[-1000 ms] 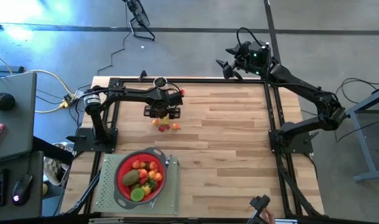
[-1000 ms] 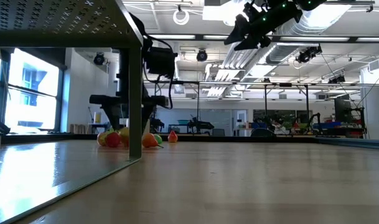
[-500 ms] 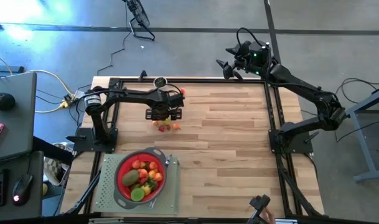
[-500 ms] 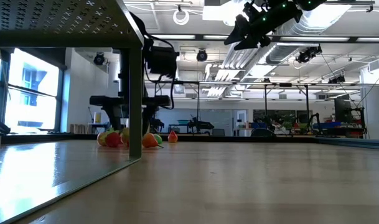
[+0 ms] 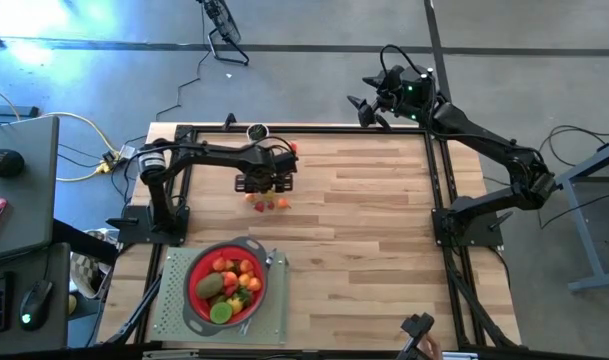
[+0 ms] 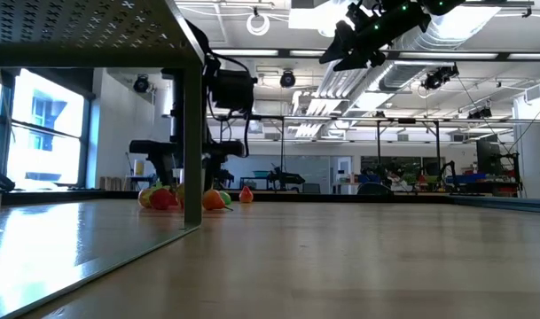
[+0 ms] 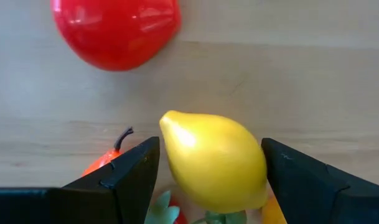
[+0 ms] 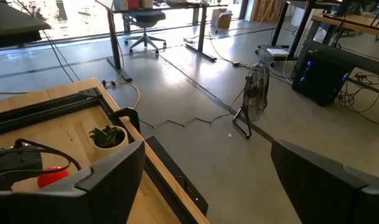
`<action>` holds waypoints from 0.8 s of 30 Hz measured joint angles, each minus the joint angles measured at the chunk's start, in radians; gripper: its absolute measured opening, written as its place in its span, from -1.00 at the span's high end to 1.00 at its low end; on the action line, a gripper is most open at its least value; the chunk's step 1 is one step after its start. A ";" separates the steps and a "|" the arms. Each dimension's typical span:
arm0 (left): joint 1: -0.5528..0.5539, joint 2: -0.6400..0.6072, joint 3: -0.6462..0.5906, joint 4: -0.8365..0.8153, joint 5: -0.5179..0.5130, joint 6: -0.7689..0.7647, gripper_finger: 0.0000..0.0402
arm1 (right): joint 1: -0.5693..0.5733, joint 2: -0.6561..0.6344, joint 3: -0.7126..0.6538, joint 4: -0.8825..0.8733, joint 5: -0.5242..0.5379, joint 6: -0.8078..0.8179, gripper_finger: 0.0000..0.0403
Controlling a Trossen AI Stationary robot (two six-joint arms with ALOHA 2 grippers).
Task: Pick & Place Fruit
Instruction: Put the lemon into the red strainer bowl on the shelf
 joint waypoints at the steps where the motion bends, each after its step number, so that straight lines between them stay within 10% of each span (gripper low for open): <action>1: 0.000 0.006 0.000 0.006 0.000 -0.003 -0.35 | 0.000 0.000 0.000 0.000 0.000 0.000 -0.69; 24: 0.000 0.040 0.001 0.039 0.021 0.013 -0.19 | 0.000 0.000 0.000 0.000 0.010 0.003 -0.69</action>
